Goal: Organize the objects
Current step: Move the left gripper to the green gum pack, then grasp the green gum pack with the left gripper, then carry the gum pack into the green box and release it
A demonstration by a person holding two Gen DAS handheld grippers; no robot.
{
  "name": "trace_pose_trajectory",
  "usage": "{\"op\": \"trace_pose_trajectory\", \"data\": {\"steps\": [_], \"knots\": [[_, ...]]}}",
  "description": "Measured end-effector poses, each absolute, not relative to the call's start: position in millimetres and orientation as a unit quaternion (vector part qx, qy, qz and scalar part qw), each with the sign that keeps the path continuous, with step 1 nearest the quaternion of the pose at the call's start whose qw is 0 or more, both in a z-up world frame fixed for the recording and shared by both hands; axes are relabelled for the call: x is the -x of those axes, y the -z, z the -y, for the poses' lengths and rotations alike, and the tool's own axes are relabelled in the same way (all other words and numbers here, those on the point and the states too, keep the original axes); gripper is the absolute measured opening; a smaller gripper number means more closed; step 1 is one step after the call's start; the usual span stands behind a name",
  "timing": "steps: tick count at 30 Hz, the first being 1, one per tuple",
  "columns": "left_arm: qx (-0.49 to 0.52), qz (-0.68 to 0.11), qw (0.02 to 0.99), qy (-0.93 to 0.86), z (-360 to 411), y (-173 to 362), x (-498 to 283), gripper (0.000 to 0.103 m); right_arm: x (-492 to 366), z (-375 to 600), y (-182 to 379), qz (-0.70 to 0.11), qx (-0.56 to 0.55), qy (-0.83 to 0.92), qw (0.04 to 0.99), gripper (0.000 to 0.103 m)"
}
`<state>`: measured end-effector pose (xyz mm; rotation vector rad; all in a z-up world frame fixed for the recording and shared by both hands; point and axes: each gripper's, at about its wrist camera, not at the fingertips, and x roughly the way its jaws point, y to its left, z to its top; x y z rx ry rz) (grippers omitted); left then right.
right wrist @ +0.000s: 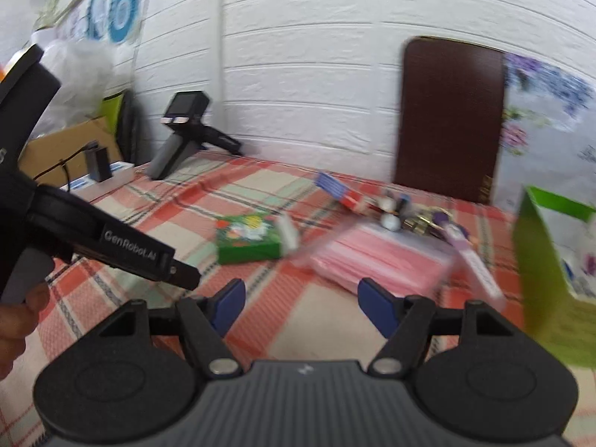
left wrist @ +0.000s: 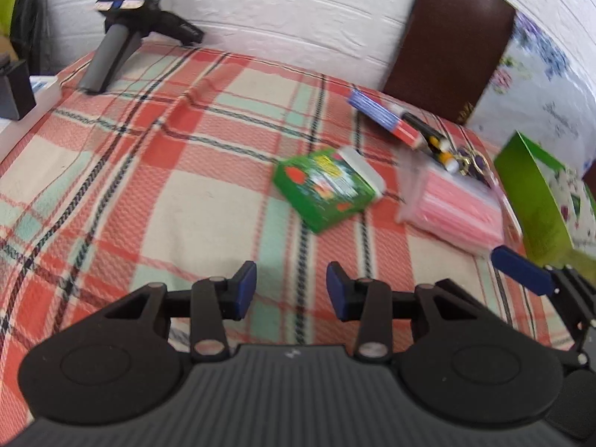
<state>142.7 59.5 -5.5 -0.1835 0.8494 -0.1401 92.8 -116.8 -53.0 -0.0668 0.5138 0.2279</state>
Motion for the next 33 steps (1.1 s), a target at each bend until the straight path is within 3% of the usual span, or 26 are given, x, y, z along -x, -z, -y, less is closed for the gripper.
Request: {"op": "trace_pose_trajectory", "data": {"steps": [7,8,10,14,18,19,21,24,33], "knots": [[0.174,-0.402,0.894,0.098,-91,-3,-177,0.043,-167,87,52,-0.26,0.047,-0.175,0.948,0.072],[0.181,-0.398,0.894,0.099,-93,-3,-180,0.043,-181,88,54,-0.273,0.042,-0.185,0.943,0.075],[0.192,-0.4,0.891,0.097,-96,-2,-188,0.043,-206,91,65,-0.306,0.033,-0.198,0.931,0.092],[0.232,-0.416,0.871,0.121,-98,6,-199,0.044,-211,79,87,-0.332,0.074,-0.228,0.912,0.103],[0.225,-0.422,0.869,0.126,-84,13,-205,0.042,-198,62,90,-0.31,0.103,-0.238,0.915,0.09],[0.226,-0.424,0.868,0.128,-81,15,-206,0.042,-198,61,89,-0.308,0.097,-0.238,0.916,0.072],[0.196,-0.415,0.881,0.114,-73,12,-201,0.033,-196,62,87,-0.308,0.084,-0.215,0.923,0.064],[0.192,-0.407,0.884,0.125,-71,2,-186,0.027,-182,70,83,-0.303,0.067,-0.201,0.929,0.063],[0.133,-0.335,0.907,0.216,13,-52,-142,0.027,-100,133,41,-0.187,0.055,-0.086,0.977,0.063]]}}
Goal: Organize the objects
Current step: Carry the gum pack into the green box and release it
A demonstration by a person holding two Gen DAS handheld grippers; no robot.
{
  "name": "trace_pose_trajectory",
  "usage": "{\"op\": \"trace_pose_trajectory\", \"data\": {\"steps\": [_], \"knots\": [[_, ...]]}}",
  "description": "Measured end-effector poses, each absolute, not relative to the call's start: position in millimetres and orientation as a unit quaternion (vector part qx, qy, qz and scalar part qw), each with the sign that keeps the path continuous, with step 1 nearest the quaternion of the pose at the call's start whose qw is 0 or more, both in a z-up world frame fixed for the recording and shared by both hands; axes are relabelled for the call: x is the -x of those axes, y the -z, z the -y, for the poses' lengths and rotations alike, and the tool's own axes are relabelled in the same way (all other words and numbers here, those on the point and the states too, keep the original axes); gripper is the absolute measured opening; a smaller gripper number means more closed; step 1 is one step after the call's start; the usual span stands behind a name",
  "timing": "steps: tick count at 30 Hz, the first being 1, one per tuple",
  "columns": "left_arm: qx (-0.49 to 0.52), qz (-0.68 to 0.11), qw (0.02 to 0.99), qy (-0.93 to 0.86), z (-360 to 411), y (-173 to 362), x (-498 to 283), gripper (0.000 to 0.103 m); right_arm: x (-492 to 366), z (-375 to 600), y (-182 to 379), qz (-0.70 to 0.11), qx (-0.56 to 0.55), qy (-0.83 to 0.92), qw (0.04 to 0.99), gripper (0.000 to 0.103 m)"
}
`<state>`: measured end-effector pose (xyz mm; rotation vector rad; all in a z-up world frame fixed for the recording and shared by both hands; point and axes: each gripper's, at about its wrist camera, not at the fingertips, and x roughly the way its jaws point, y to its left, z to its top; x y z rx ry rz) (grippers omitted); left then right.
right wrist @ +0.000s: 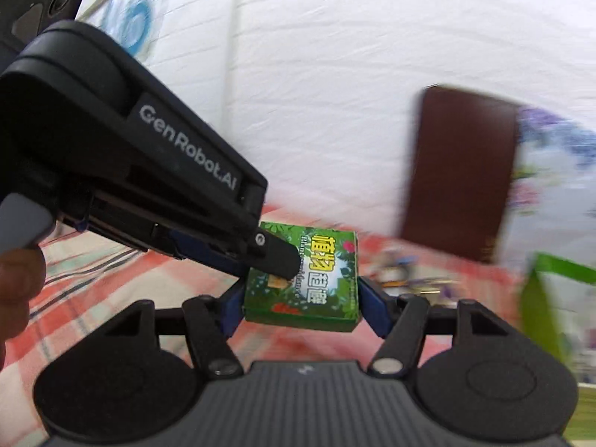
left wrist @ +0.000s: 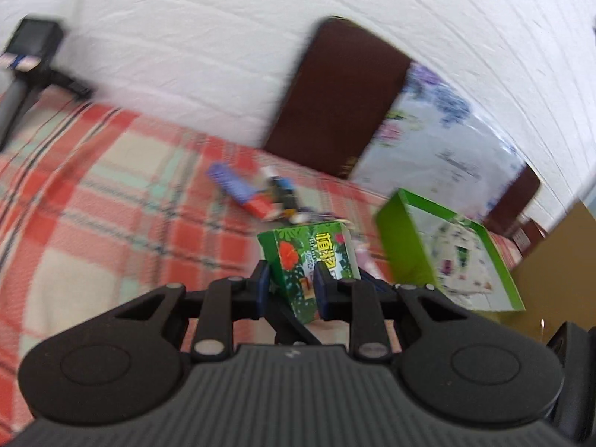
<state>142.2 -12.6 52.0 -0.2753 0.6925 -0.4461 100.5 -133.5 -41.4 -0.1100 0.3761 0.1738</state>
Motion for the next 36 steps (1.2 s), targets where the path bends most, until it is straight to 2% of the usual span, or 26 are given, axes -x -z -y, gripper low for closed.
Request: {"op": "trace_pose_trajectory", "data": {"steps": [12,14,15,16,18,20,22,24,28,36], "knots": [[0.065,-0.347,0.871,0.342,194,-45,-158,0.028,-68,287,42,-0.181,0.027,0.097,0.978,0.063],[0.044,-0.361,0.869,0.337,213,-38,-159,0.034,-72,297,51,-0.197,0.031,0.105,0.974,0.064],[0.033,-0.37,0.868,0.331,220,-35,-161,0.042,-76,301,55,-0.208,0.034,0.11,0.971,0.066],[0.024,-0.375,0.868,0.323,226,-32,-162,0.044,-78,306,57,-0.206,0.027,0.113,0.972,0.075],[0.016,-0.378,0.87,0.315,227,-29,-161,0.044,-85,318,58,-0.216,0.006,0.102,0.971,0.08],[0.018,-0.377,0.872,0.31,224,-30,-161,0.045,-95,333,58,-0.231,-0.013,0.105,0.967,0.081],[0.029,-0.368,0.874,0.316,221,-34,-163,0.052,-103,348,58,-0.241,-0.017,0.12,0.963,0.088],[0.026,-0.36,0.883,0.3,219,-40,-161,0.052,-115,360,59,-0.253,-0.019,0.156,0.955,0.087],[0.023,-0.355,0.887,0.294,212,-46,-157,0.052,-114,385,54,-0.247,-0.061,0.174,0.951,0.079],[-0.017,-0.347,0.906,0.243,192,-46,-141,0.052,-66,344,31,-0.202,-0.065,0.142,0.967,0.08]]}}
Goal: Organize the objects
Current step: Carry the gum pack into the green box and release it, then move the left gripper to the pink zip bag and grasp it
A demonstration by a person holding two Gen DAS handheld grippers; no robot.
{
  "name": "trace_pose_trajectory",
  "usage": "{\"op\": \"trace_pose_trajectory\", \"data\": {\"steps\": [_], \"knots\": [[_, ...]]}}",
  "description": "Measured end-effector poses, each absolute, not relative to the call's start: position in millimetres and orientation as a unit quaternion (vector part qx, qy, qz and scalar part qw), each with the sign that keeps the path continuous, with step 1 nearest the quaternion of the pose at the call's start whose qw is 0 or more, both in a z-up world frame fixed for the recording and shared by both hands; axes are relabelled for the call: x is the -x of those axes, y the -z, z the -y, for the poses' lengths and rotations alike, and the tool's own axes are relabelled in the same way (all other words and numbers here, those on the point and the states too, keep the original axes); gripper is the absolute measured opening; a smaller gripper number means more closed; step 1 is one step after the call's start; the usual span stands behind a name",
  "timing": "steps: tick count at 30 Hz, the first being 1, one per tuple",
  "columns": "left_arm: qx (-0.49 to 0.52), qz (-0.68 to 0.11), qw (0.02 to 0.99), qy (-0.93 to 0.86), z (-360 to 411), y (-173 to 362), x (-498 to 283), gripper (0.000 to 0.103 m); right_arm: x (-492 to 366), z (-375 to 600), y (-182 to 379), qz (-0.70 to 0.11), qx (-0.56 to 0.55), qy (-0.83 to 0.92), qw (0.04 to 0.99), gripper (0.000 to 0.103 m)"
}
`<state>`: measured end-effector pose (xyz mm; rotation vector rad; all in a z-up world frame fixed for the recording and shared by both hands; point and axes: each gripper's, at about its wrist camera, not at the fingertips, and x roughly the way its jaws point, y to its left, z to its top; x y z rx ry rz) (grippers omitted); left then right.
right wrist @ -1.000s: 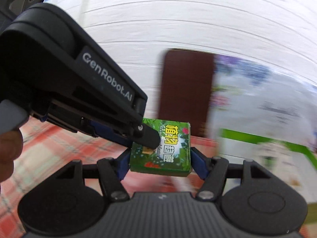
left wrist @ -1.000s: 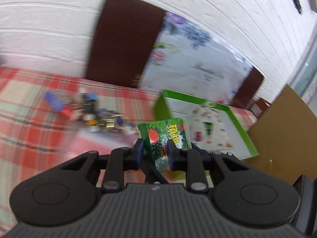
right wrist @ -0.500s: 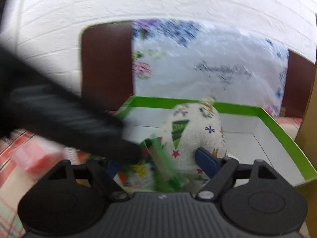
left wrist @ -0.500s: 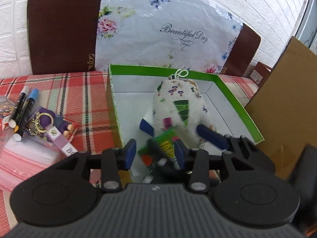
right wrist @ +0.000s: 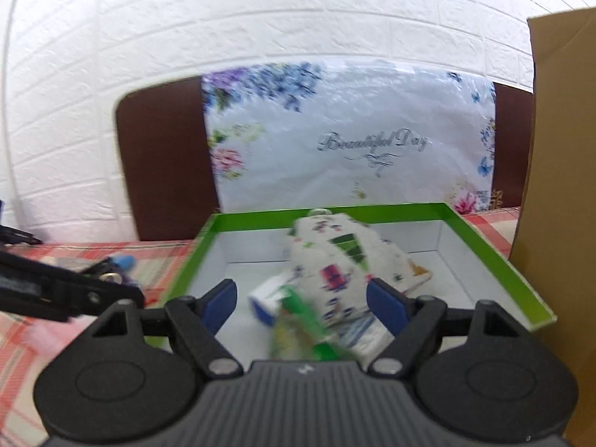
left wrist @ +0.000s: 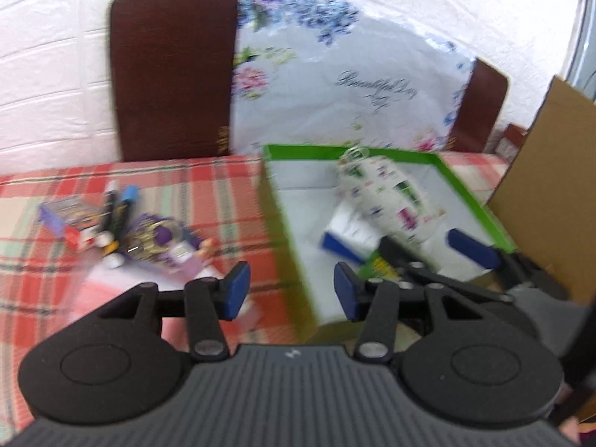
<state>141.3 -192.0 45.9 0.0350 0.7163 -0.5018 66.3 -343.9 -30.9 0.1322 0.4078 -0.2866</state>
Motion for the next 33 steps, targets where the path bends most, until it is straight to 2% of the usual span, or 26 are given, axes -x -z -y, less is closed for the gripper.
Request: {"op": "trace_pose_trajectory", "data": {"steps": [5,14,19,24,26,28,29,33], "knots": [[-0.018,-0.359,0.911,0.201,151,-36,-137,0.052,-57,308,24,-0.19,-0.046,0.119,0.973,0.08],[0.05,-0.408,0.906,0.105,39,6,-145,0.05,-63,220,29,-0.203,0.002,0.009,0.979,0.076],[0.096,-0.42,0.898,0.092,1,18,-153,0.05,-97,188,50,-0.254,0.008,-0.042,0.966,0.076],[0.128,-0.407,0.896,0.125,-3,14,-172,0.052,-125,198,69,-0.307,-0.044,-0.037,0.95,0.079],[0.12,-0.396,0.899,0.144,7,12,-184,0.056,-126,199,74,-0.311,-0.045,-0.034,0.949,0.081],[0.111,-0.392,0.899,0.159,20,13,-199,0.071,-131,199,79,-0.318,-0.032,-0.037,0.947,0.085],[0.108,-0.393,0.899,0.162,26,15,-207,0.075,-134,198,80,-0.322,-0.026,-0.04,0.945,0.085],[0.114,-0.413,0.881,0.2,45,27,-231,0.076,-151,193,84,-0.329,-0.01,-0.054,0.943,0.09]]}}
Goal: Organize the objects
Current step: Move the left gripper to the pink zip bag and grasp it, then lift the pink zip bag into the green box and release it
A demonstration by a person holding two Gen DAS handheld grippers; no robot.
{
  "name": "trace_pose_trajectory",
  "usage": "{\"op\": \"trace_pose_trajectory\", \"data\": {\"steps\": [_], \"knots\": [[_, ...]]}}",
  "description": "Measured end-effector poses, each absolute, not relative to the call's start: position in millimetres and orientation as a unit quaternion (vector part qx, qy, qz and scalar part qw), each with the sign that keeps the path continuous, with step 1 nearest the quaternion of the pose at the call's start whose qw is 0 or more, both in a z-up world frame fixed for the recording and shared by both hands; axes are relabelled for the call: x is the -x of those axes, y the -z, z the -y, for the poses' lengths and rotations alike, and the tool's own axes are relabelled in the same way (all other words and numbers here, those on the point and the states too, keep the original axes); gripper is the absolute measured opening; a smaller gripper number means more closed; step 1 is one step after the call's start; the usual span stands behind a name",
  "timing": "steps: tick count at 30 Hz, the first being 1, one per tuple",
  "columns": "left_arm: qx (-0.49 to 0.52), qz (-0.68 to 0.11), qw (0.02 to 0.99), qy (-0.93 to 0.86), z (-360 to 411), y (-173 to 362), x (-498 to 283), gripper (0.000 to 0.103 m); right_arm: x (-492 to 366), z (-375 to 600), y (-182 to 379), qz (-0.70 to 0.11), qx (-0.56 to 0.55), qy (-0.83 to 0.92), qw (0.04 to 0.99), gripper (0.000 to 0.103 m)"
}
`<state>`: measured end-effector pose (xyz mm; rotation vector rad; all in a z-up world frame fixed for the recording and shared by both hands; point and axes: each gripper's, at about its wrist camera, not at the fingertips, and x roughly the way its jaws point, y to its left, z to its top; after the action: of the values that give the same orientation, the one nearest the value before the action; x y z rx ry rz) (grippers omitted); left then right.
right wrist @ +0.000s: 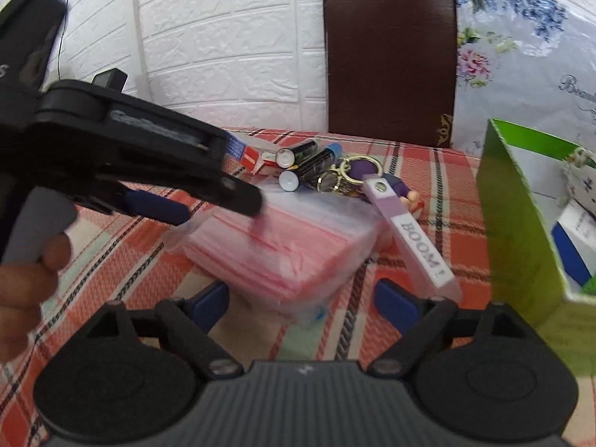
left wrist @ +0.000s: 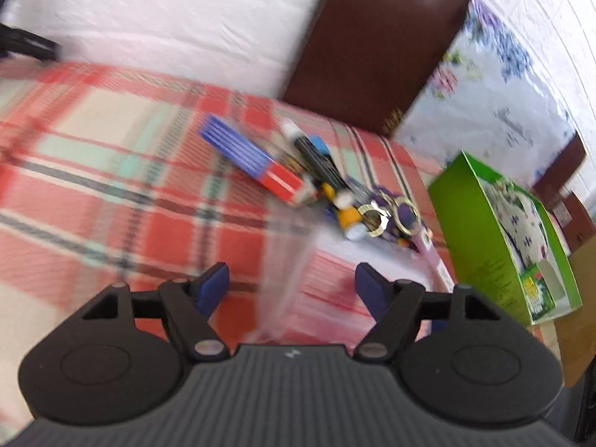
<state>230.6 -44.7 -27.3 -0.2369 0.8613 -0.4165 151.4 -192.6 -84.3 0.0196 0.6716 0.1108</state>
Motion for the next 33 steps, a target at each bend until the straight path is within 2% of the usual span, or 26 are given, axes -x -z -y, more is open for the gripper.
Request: {"op": "trace_pose_trajectory", "data": {"steps": [2,4,6,13,18,24,28,33], "knots": [[0.129,-0.406,0.876,0.225,47,30,-230,0.058,-158,187,85,-0.329,0.002,-0.064,0.942,0.086],[0.135,-0.413,0.871,0.23,45,27,-224,0.051,-159,181,86,-0.326,0.016,-0.057,0.943,0.082],[0.131,-0.414,0.872,0.225,41,22,-213,0.048,-154,179,86,-0.323,0.015,-0.057,0.944,0.076],[0.146,-0.407,0.876,0.216,30,6,-147,0.047,-103,169,80,-0.308,0.013,-0.067,0.949,0.069],[0.131,-0.368,0.884,0.258,58,-29,-129,0.047,-71,187,57,-0.246,0.009,-0.019,0.969,0.066],[0.09,-0.322,0.883,0.328,129,-61,-138,0.047,-63,246,28,-0.19,-0.006,0.055,0.98,0.066],[0.072,-0.32,0.874,0.358,178,-56,-155,0.047,-80,294,29,-0.198,-0.022,0.095,0.975,0.066],[0.056,-0.332,0.873,0.353,223,-43,-176,0.049,-95,329,44,-0.212,0.01,0.139,0.967,0.068]]}}
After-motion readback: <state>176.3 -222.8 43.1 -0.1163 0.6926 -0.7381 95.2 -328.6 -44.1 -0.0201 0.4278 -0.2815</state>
